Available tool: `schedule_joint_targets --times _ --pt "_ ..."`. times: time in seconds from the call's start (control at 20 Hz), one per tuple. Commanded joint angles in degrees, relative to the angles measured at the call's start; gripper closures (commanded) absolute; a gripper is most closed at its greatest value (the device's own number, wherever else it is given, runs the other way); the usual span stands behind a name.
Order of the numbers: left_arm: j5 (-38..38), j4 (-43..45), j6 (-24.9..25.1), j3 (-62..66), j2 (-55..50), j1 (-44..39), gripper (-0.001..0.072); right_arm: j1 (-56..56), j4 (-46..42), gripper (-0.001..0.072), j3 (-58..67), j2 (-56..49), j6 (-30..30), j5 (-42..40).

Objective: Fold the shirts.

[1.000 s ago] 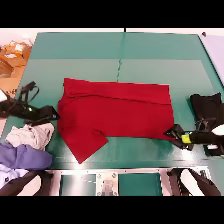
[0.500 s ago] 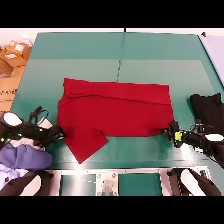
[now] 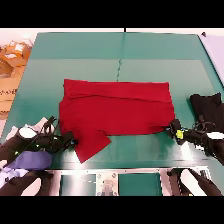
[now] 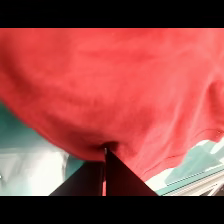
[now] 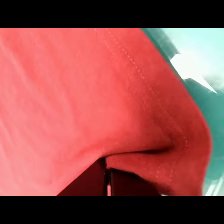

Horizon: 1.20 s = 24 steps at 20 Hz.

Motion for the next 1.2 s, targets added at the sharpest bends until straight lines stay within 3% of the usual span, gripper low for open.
schedule_joint_targets --times 0.0,0.2,0.4,0.6,0.9,1.15 --pt "-5.4 -2.54 3.61 1.55 0.09 -2.03 0.068 -0.02 -3.63 0.069 1.49 0.09 -0.7 2.8" --pt "-18.38 1.22 3.58 7.17 0.11 -2.03 0.068 -0.02 -9.49 0.069 7.1 0.13 2.95 12.35" --pt "-24.81 2.95 2.32 15.19 1.92 -2.03 0.0681 -0.02 -20.09 0.0689 13.6 1.14 9.92 21.22" --pt "-27.61 10.1 -4.17 24.41 9.31 -2.03 0.0682 -0.02 -27.04 0.0689 18.82 3.3 13.4 26.08" --pt "-20.22 8.28 -2.75 33.99 5.88 -2.03 0.0682 0.42 -20.94 0.0689 26.6 2.25 12.7 25.24" --pt "-15.52 8.26 1.31 46.21 -10.14 -2.03 0.0682 5.66 -13.57 0.0689 31.91 -9.07 11.17 15.63"
